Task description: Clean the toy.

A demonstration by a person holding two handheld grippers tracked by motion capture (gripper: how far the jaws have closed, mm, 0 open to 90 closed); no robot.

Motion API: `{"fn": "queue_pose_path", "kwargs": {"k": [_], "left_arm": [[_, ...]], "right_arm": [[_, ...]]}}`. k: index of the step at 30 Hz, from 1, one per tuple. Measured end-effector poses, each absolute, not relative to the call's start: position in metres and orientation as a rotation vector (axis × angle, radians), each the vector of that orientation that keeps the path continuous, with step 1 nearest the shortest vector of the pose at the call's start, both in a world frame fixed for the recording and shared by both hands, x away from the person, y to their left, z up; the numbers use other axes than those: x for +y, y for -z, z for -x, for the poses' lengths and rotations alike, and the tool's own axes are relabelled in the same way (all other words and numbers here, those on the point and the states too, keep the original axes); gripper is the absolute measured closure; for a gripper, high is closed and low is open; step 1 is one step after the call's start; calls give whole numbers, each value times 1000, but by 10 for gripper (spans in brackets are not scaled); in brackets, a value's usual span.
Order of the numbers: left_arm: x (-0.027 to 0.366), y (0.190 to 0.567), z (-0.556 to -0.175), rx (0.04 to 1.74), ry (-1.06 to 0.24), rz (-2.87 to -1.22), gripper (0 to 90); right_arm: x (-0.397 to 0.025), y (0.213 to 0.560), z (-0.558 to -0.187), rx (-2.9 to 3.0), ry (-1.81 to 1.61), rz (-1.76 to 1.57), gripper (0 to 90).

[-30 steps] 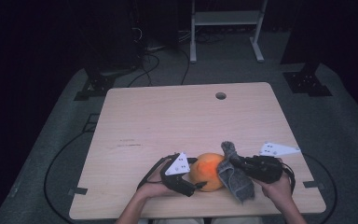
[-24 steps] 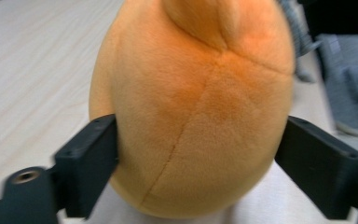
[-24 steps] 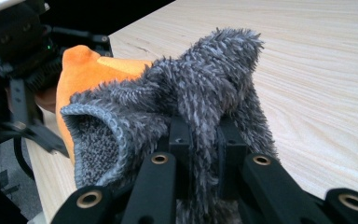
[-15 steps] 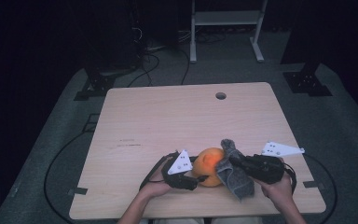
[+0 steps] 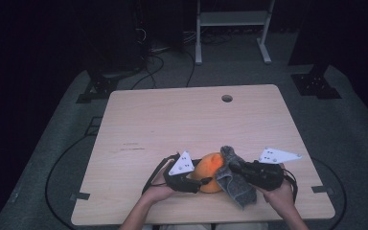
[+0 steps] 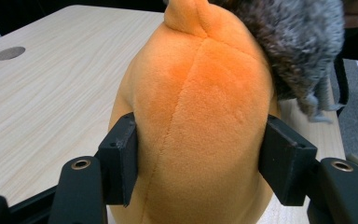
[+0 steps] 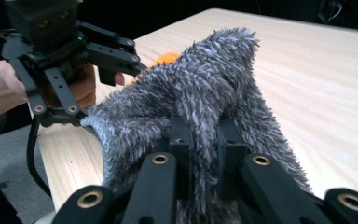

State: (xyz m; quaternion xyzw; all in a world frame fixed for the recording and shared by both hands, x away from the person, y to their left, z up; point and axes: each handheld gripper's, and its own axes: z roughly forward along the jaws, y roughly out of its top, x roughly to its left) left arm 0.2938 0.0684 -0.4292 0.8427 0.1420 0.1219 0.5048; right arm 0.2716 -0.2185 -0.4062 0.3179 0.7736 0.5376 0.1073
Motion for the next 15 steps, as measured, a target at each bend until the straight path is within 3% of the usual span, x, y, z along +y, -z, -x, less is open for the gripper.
{"fn": "queue_pose_path", "kwargs": {"k": [6,15], "left_arm": [[66,434,-297,372,-276,-2025,356],[64,437,-296,362,-280,-2026,348]], "right_arm": [[-231,427,-283,2313,-1468,-1057,792],[-211,398,-269,2290,-1571,-896,792]]}}
